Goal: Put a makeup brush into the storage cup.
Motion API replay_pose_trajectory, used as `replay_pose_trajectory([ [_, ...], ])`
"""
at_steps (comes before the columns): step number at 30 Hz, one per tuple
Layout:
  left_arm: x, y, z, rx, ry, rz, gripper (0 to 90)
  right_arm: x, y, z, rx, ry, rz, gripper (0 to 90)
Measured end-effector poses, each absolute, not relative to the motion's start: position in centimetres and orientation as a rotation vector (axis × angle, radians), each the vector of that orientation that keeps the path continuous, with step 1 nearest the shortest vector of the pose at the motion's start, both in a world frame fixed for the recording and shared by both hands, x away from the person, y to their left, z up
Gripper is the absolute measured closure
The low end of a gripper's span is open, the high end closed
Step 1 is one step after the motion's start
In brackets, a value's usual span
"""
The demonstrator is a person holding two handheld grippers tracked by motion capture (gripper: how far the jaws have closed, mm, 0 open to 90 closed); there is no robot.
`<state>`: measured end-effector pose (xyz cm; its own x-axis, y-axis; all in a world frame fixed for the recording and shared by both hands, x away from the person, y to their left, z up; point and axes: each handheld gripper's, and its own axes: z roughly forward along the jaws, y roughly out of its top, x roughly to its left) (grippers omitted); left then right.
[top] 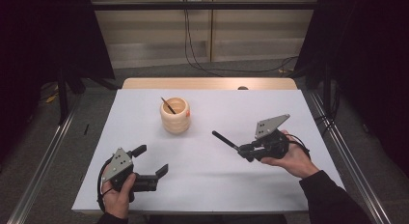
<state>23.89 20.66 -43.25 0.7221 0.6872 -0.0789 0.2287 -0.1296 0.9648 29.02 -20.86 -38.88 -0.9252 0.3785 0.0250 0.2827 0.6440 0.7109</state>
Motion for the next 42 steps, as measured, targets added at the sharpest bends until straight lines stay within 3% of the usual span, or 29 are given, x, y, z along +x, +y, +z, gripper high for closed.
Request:
replay_pose_trajectory([
  [19, 24.0, 20.5, -43.3, 1.716, 0.724, 0.463, 1.2, 29.6, -17.4, -38.8, 0.304, 2.967, 0.824, 77.9],
  [42, 24.4, 20.6, -43.4, 1.745, 0.739, 0.46, 1.6, 29.4, -16.4, -41.2, 0.265, 3.112, 0.609, 77.8],
])
